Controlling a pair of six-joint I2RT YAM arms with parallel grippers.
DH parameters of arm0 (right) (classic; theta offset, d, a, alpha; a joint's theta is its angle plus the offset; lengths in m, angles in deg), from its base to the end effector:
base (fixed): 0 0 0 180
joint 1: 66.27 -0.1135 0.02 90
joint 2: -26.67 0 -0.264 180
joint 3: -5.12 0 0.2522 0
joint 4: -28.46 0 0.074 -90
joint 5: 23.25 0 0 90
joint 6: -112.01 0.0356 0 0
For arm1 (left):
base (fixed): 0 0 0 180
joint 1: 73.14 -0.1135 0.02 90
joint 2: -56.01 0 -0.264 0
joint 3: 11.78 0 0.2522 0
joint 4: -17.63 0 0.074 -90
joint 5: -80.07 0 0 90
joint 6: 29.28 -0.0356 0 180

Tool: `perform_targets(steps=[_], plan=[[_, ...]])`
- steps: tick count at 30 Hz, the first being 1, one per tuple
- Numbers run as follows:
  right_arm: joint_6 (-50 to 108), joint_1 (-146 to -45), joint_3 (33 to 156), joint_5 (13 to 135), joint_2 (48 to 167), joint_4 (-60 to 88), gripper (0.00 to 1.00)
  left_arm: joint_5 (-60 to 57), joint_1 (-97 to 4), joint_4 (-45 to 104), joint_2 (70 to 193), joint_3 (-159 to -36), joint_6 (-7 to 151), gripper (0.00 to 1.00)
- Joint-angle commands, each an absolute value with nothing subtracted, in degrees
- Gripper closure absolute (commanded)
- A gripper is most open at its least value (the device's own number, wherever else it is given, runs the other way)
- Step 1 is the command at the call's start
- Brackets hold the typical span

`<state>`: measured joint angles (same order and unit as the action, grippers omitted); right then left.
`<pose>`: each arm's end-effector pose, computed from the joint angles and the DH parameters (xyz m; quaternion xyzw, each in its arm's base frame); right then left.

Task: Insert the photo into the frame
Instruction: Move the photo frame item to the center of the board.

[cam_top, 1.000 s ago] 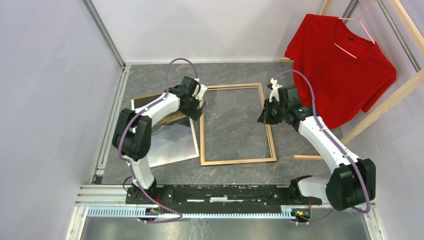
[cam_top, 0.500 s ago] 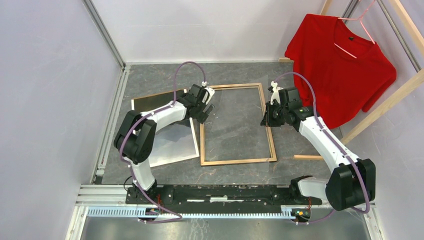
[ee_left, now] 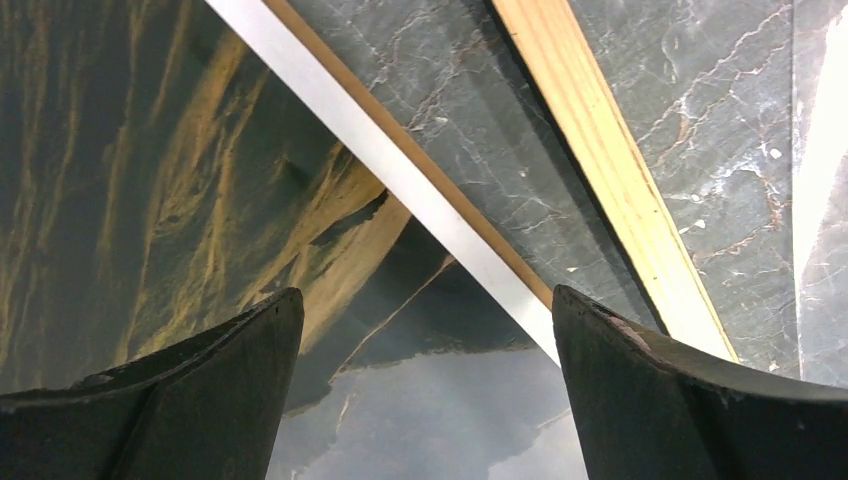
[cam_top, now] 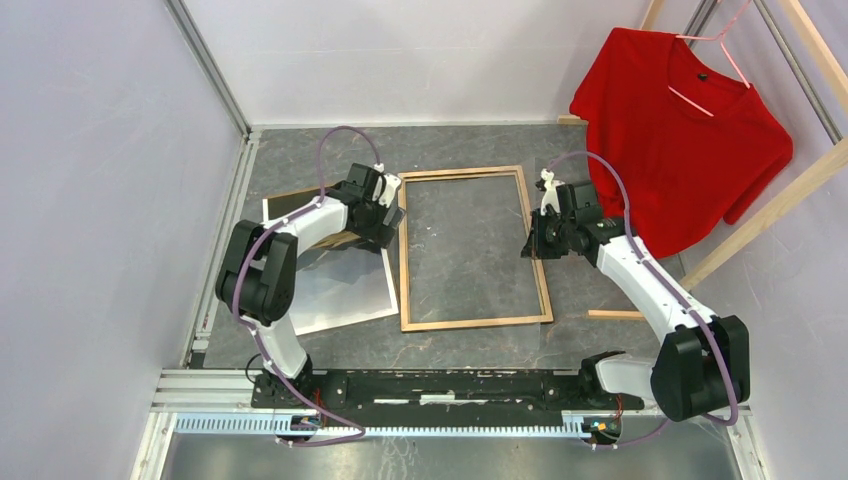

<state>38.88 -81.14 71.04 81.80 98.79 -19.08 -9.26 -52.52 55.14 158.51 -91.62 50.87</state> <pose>0.2429 0.0741 0.2501 -0.0243 0.9427 0.2041 0.2627 0.3409 -0.1287 0.1790 0.2554 0.9319 -0.0298 0.2557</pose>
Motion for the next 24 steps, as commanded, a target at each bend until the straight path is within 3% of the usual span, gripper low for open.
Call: perform_targets(steps=[1, 12, 24], plan=[[38.55, -81.12, 70.31, 83.15, 98.32, -17.33, 1.0, -9.48, -51.36, 55.61, 161.05, -92.94, 51.3, 0.0], [39.23, -81.07, 68.89, 84.74, 97.47, -16.51, 1.0, -21.49, -51.46, 54.22, 165.85, -91.21, 47.98, 0.0], [43.34, -81.27, 62.92, 89.29, 94.64, -11.21, 1.0, -29.82, -59.71, 53.0, 161.22, -84.26, 39.65, 0.0]])
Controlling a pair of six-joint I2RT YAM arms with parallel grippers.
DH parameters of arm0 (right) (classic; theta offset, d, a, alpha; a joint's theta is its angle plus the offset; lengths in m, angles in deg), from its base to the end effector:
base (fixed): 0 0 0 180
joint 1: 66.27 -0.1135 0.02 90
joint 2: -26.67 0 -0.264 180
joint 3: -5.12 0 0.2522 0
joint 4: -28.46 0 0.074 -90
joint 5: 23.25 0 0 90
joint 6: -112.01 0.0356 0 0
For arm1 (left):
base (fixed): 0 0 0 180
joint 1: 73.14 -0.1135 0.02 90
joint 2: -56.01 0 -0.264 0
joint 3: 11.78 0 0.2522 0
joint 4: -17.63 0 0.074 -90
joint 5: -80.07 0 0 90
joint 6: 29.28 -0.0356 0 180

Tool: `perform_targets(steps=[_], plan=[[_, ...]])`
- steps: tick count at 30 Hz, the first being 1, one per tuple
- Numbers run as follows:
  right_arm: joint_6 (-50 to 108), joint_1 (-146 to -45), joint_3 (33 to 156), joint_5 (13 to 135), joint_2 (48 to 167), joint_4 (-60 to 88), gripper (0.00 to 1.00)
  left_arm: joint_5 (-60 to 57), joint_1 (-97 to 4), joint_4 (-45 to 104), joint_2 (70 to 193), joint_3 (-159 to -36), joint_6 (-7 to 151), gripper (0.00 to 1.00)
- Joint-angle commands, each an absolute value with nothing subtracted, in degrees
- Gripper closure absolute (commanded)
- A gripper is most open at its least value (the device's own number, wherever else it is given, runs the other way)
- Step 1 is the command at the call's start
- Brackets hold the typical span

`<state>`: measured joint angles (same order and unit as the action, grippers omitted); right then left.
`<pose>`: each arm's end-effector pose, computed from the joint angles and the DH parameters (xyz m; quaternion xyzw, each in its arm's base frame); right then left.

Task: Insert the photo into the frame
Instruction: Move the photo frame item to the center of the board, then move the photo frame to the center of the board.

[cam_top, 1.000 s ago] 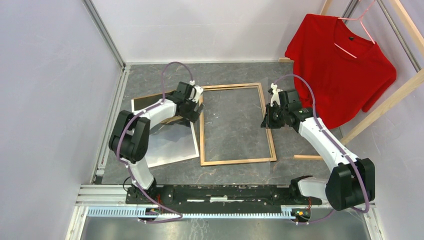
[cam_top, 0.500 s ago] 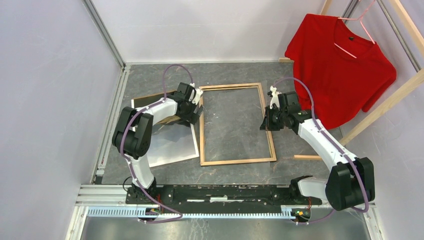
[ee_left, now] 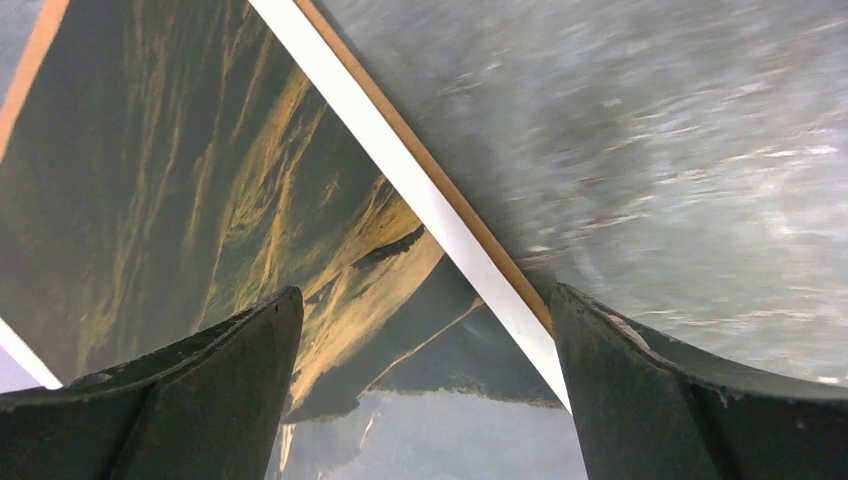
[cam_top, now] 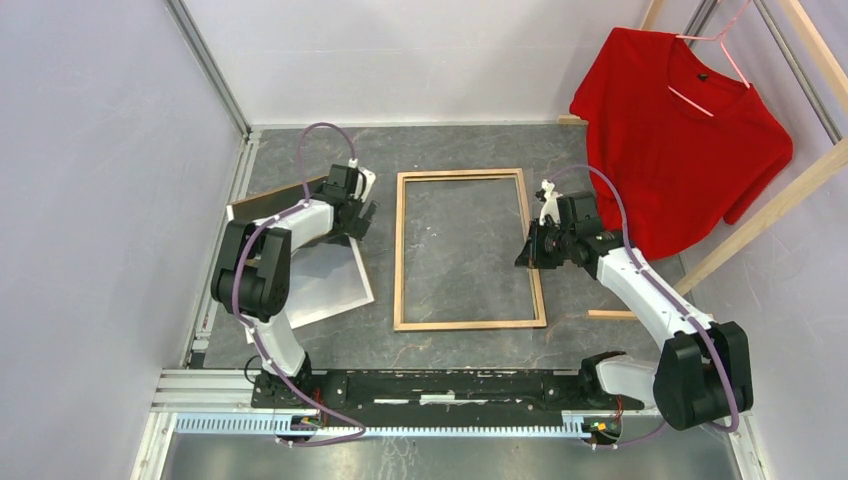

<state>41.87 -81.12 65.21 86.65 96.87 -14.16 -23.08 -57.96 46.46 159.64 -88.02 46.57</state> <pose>0.2327 0.0742 0.2321 -0.0144 0.9348 0.2502 0.2516 0.3559 -0.0882 0.1637 0.2085 0.9280 0.1070 0.2896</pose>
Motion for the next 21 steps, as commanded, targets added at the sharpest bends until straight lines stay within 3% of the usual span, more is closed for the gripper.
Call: perform_targets(steps=[1, 12, 18, 21], plan=[[43.58, -81.28, 62.48, 89.38, 94.49, -10.88, 1.0, -28.26, -59.63, 54.02, 160.52, -85.03, 40.08, 0.0], [45.27, -81.25, 61.43, 90.08, 93.38, -10.0, 1.0, -1.55, -51.63, 69.85, 162.08, -102.43, 50.36, 0.0], [44.69, -81.29, 61.08, 89.64, 93.37, -10.52, 1.0, 0.33, -48.64, 69.81, 167.55, -105.63, 52.55, 0.01], [44.35, -81.22, 61.2, 89.41, 93.29, -10.87, 1.0, -0.26, -48.56, 69.53, 169.2, -106.55, 52.83, 0.11]])
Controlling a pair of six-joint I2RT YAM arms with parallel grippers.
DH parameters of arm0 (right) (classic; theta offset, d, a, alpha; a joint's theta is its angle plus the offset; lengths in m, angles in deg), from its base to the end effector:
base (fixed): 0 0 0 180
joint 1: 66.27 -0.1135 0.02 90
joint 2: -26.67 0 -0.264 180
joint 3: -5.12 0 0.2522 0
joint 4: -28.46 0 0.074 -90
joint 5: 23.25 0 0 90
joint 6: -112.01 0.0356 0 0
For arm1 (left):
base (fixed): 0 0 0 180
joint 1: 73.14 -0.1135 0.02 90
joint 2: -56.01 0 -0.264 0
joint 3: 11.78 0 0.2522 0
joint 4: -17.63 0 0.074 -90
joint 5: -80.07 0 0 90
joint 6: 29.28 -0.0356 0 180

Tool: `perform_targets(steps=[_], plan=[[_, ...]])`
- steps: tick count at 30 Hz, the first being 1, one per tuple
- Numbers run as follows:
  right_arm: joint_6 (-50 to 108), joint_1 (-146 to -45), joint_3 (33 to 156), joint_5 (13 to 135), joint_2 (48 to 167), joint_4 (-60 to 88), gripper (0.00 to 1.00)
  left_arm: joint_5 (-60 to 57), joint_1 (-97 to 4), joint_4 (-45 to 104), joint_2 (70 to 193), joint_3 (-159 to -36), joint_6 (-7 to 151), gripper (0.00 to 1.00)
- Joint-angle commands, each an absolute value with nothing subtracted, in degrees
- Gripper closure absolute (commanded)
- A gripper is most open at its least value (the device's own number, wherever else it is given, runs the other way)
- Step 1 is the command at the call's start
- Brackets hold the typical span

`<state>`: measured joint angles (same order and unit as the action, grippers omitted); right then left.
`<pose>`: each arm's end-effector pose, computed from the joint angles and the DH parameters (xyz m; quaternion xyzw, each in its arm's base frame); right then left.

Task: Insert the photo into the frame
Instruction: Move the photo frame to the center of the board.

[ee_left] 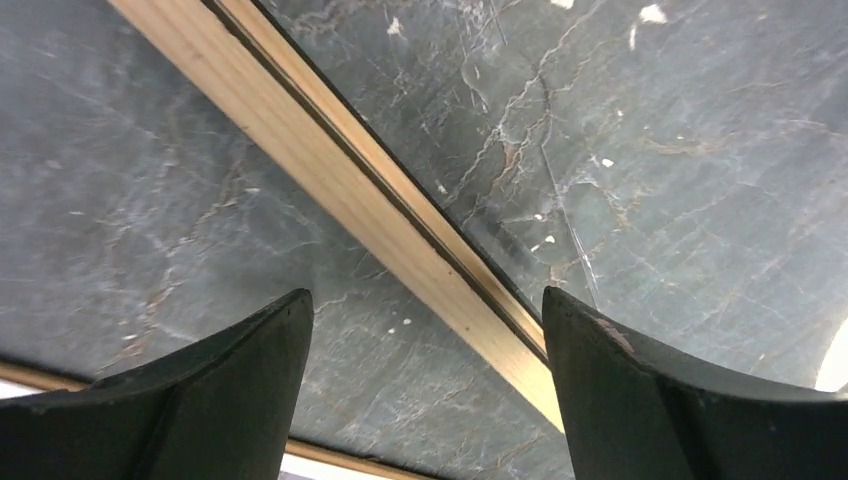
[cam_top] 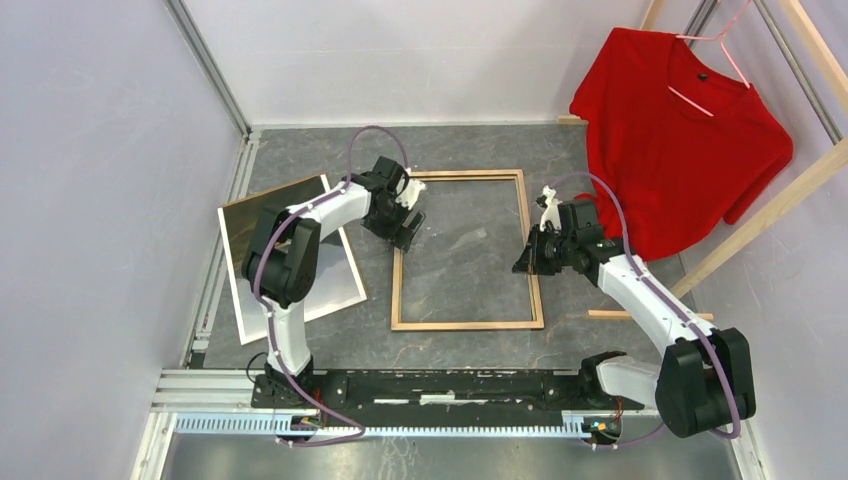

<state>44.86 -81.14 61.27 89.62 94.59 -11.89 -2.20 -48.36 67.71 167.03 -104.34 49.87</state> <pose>0.2219 0.0732 0.2224 0.0003 0.9293 0.2803 0.2404 0.3556 -0.1694 0.1784 0.3119 0.9294 -0.0883 0.1764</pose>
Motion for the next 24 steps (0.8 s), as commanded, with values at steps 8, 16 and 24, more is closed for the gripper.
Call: perform_targets(steps=[8, 16, 24], plan=[[45.26, -81.27, 60.71, 91.25, 93.6, -9.79, 1.0, -6.13, -48.62, 66.75, 167.39, -103.0, 48.98, 0.49], [47.95, -83.13, 58.26, 93.69, 92.77, -6.65, 1.0, -8.03, -48.57, 64.62, 164.47, -97.08, 45.28, 0.66], [49.69, -83.84, 58.85, 97.27, 93.0, -3.44, 1.0, -4.7, -48.53, 63.76, 160.79, -95.89, 43.71, 0.76]])
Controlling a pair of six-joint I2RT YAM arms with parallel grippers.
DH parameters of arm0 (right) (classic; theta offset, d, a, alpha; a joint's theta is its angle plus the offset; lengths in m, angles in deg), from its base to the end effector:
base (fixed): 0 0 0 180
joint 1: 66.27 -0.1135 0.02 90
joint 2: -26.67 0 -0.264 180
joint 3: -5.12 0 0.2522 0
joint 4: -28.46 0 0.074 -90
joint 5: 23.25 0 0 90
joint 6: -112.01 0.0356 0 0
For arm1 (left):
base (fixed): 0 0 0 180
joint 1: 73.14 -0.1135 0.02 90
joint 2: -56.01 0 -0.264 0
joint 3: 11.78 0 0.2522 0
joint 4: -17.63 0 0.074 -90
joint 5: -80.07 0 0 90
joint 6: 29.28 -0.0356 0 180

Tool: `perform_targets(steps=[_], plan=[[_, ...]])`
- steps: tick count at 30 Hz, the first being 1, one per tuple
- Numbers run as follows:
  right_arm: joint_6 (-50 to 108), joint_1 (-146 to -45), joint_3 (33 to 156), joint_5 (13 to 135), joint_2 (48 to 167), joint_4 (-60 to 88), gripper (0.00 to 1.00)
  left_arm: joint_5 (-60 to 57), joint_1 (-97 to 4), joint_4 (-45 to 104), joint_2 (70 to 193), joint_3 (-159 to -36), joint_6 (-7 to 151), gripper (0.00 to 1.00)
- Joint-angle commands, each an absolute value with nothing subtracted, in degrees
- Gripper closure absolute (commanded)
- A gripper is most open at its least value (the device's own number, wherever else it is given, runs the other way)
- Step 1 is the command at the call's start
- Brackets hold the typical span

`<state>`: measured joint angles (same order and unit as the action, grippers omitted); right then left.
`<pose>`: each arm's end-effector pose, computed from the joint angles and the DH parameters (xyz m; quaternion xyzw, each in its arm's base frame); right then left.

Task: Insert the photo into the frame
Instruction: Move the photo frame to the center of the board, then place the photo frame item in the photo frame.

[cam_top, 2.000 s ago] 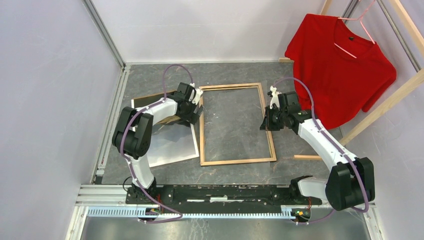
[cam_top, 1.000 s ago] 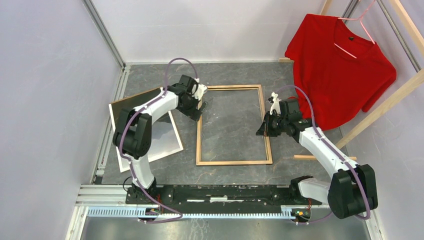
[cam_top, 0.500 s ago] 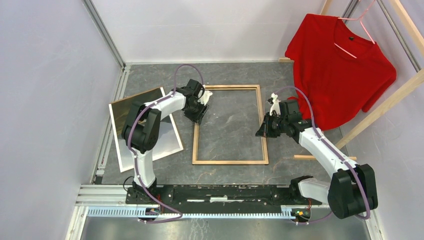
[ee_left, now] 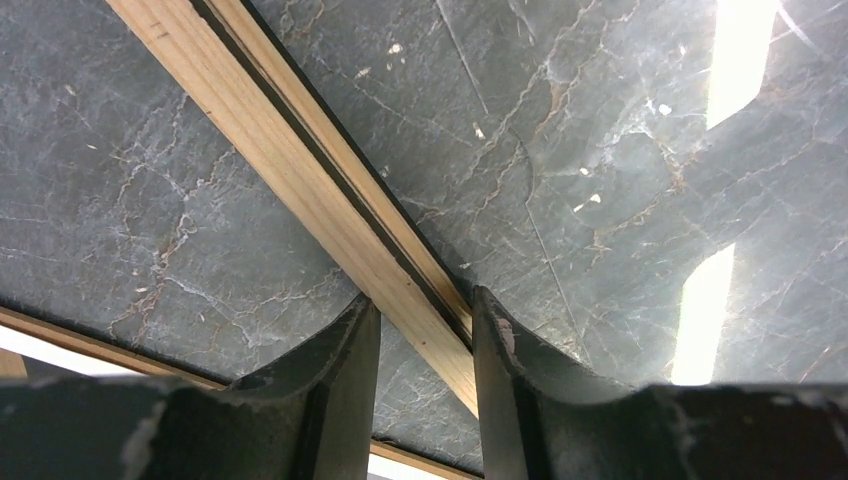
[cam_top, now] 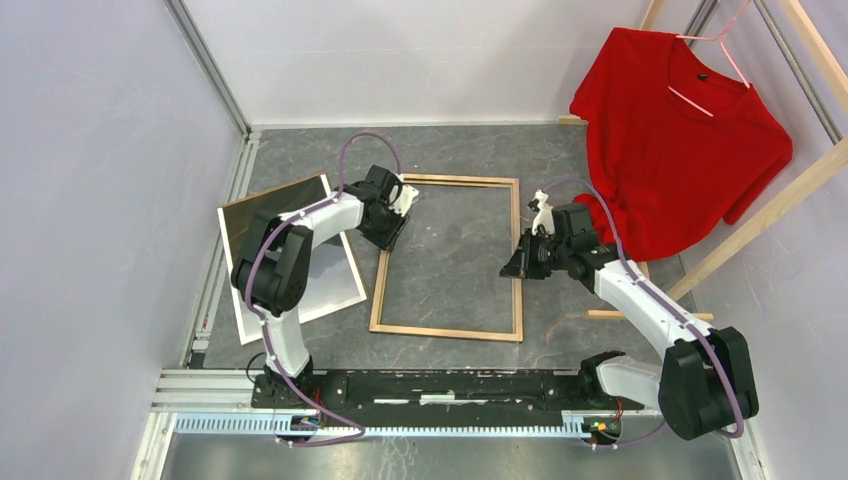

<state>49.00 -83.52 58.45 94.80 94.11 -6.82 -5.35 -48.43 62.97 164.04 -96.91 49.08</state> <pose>0.2165 0.0848 0.2158 -0.0065 0.9138 0.3373 0.2263 0.3391 -0.1592 0.1647 0.3132 0.9299 -0.0604 0.1829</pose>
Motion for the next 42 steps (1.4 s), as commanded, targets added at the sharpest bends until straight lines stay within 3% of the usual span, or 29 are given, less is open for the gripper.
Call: perform_targets(steps=[1, 4, 11, 13, 24, 42], plan=[[49.94, -83.86, 58.99, 97.69, 93.11, -2.98, 1.0, -4.74, -48.49, 63.52, 160.06, -95.92, 43.83, 0.75], [50.23, -83.82, 60.43, 99.44, 94.03, -1.71, 1.0, -5.6, -48.65, 64.41, 158.38, -97.89, 44.16, 0.66], [51.42, -83.8, 66.16, 104.58, 95.87, 1.64, 1.0, -1.62, -53.48, 73.75, 154.46, -108.22, 46.72, 0.25], [52.09, -83.83, 67.3, 105.56, 96.17, 2.69, 1.0, 1.0, -55.98, 74.38, 152.06, -108.87, 47.06, 0.21], [60.93, -84.01, 71.18, 109.59, 101.27, 13.87, 1.0, -1.66, -67.71, 70.33, 149.65, -99.14, 46.57, 0.25], [55.59, -83.53, 66.44, 102.08, 110.87, 10.68, 1.0, -0.43, -67.65, 65.92, 146.97, -88.73, 46.05, 0.27]])
